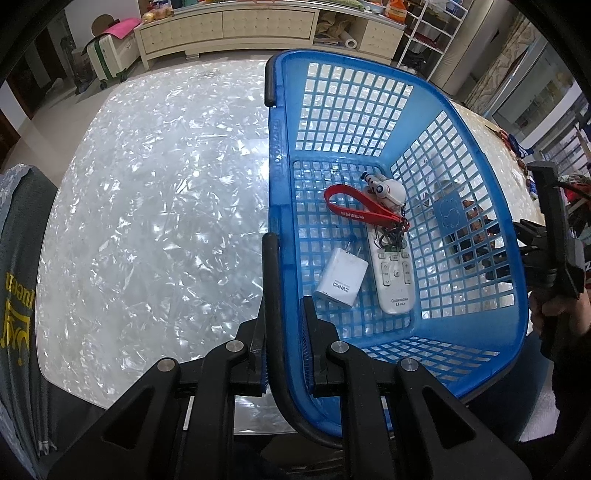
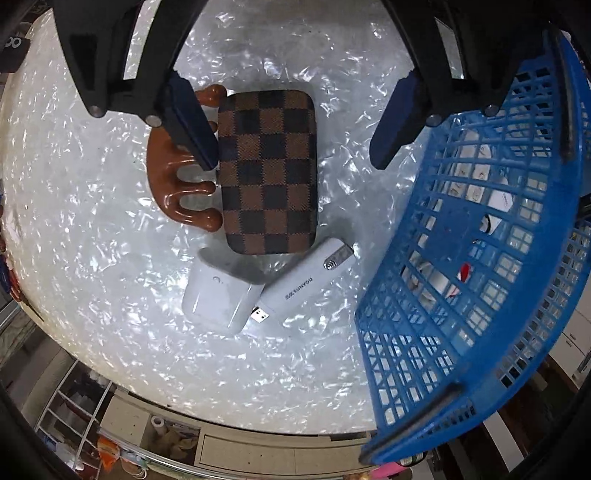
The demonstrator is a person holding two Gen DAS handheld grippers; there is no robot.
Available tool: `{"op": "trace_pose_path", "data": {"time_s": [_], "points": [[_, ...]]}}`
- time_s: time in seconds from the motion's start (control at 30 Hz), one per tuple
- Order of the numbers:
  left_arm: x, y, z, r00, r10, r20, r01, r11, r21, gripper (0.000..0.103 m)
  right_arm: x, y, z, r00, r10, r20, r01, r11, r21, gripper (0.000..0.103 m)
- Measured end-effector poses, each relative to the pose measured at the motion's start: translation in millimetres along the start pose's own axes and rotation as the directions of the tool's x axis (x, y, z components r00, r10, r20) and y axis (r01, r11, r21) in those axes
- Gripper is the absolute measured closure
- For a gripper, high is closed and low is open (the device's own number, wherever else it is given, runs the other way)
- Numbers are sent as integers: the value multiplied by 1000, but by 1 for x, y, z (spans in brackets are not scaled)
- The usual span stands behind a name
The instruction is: Organize rigid objects
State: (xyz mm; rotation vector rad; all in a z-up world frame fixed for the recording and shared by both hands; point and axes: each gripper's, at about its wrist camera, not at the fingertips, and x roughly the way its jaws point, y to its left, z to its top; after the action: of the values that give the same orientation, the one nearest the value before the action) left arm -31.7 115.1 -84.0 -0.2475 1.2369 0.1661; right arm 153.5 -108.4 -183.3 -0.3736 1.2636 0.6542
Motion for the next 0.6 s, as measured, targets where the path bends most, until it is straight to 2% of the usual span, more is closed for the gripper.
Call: {"op": "trace_pose_path", "data": {"time_s": [0.13, 0.27, 0.4, 0.5, 0.6], "points": [[0, 0, 0, 1000, 1, -1, -1, 1000, 3, 88, 14, 1, 2, 1000, 11, -27, -11, 1000, -1, 19], [1, 0, 0, 1000, -1, -2, 1, 1000, 3, 88, 22, 1, 5, 999, 1, -32, -1, 1000, -16, 12], [1, 0, 0, 1000, 2, -3, -2, 1000, 4, 88, 38, 1, 7, 999, 3, -52, -4, 1000, -29, 0], [1, 1, 0, 1000, 0, -3, 0, 1000, 3, 88, 51, 3, 3, 997, -45, -55, 42, 998, -54, 0], [0, 1, 0, 1000, 0, -4, 0, 1000, 1, 88, 53, 2, 1, 998, -46, -35, 44, 998, -43, 0]]}}
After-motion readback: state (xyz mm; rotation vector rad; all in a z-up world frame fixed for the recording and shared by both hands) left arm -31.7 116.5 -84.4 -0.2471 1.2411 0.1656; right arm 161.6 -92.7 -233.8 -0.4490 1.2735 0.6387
